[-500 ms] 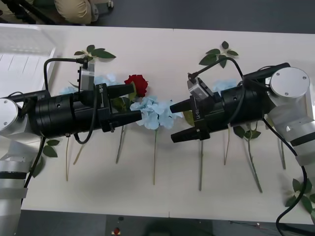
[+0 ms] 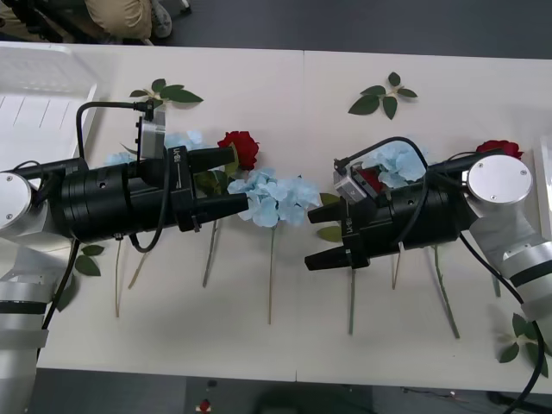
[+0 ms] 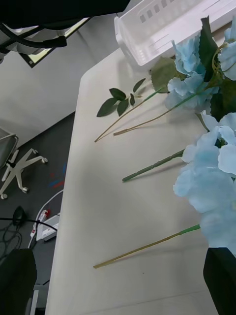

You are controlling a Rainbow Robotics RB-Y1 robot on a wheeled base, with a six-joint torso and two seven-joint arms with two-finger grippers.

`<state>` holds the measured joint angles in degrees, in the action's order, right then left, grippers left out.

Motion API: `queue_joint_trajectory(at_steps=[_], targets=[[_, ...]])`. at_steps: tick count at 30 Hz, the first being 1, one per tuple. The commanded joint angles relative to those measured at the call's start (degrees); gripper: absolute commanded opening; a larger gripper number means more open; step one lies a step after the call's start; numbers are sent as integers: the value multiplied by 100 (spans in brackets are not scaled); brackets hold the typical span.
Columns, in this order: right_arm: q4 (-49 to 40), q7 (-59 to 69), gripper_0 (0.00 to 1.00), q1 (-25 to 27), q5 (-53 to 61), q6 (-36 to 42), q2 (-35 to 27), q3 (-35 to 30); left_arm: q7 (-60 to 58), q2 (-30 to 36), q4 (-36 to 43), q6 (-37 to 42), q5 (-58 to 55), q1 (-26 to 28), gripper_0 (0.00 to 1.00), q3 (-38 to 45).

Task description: Put the red flowers into the right box and the blue flowers into the left box

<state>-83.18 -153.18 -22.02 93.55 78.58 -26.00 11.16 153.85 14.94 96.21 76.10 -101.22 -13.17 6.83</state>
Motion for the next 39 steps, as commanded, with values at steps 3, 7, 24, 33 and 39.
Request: queue_joint_trajectory(at_steps=[3, 7, 24, 33, 39], targets=[[-85, -182, 100, -110, 31, 8, -81, -27, 115, 44, 153, -25, -73, -72, 100, 38], [-85, -182, 100, -110, 31, 8, -81, -27, 115, 44, 153, -25, -73, -72, 100, 38], [-85, -182, 100, -110, 31, 8, -81, -27, 115, 44, 153, -25, -73, -72, 100, 38], [-85, -182, 100, -110, 31, 8, -81, -27, 115, 44, 153, -25, -73, -72, 100, 38], [-85, -182, 100, -110, 31, 8, -81, -27, 115, 44, 153, -25, -73, -72, 100, 38]])
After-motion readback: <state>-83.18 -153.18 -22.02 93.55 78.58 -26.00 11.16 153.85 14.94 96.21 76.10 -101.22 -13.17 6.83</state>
